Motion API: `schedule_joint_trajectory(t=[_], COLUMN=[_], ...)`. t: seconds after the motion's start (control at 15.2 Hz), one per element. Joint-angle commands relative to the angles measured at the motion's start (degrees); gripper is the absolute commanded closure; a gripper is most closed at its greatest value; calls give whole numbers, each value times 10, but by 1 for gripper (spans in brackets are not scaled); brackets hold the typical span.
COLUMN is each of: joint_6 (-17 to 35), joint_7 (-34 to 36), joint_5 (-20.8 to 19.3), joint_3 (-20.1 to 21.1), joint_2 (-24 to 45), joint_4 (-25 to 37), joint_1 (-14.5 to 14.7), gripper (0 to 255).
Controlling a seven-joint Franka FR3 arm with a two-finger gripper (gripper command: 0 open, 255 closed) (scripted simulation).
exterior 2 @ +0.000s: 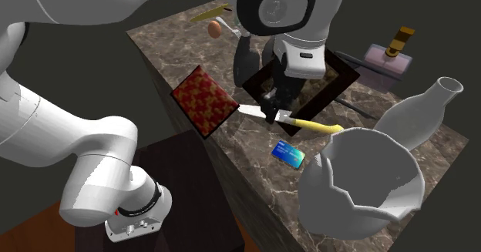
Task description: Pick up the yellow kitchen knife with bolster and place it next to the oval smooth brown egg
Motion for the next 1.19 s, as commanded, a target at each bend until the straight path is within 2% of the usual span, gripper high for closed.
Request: schedule_joint_trajectory(t=[0.0,0.2,0.73,1.12], joint_6=[-14,-34,-46,-56], joint_7=[-2,-3,114,210], joint_5=[-1,-1,23,20], joint_3=[-1,-2,77,137], joint_2=[1,2,48,112], joint_4=[15,35,89,156], joint_1=[-1,-1,39,69], gripper=[255,255,255,255])
